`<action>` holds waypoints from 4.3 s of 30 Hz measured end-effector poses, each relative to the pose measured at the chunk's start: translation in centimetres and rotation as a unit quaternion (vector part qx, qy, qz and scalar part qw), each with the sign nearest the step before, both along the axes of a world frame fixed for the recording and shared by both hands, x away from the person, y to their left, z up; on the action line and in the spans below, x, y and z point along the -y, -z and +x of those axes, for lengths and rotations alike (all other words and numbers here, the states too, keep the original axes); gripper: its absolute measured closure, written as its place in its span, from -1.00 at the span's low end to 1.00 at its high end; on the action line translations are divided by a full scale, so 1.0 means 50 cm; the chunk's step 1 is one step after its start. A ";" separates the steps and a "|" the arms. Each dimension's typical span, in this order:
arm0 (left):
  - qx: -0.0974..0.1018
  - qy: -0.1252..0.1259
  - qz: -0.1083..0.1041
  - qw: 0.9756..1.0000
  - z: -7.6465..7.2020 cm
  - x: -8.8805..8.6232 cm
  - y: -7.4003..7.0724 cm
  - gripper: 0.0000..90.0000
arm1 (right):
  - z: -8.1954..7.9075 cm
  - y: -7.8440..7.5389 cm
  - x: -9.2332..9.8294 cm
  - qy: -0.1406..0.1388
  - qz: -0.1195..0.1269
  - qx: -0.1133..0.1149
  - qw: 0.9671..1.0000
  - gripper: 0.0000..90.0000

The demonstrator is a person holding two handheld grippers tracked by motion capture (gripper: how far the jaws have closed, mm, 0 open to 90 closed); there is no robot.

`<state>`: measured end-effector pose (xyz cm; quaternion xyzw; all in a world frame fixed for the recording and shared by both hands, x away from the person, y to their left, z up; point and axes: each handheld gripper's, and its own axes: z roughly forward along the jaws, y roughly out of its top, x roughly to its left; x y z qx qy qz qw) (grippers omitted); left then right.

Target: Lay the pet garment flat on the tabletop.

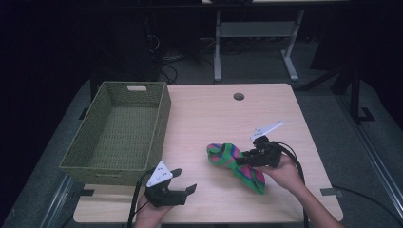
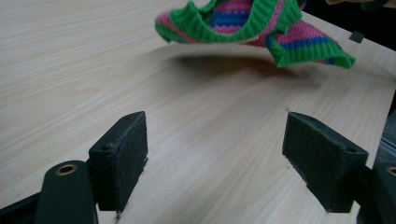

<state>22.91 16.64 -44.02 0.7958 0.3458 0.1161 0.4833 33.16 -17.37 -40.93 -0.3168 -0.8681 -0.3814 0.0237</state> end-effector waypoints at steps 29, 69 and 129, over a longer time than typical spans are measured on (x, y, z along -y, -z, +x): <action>0.001 0.001 -0.002 1.000 0.000 0.000 -0.001 -0.52 | -0.034 0.068 -0.088 -0.070 -0.039 -0.032 0.996 -0.16; 0.001 0.002 -0.002 1.000 -0.001 -0.001 -0.001 -0.51 | -0.048 0.084 -0.152 -0.107 -0.063 0.015 0.992 0.55; 0.012 0.042 -0.005 0.999 0.178 0.123 0.027 -0.48 | -0.016 -0.131 0.029 -0.111 0.064 0.067 0.989 0.82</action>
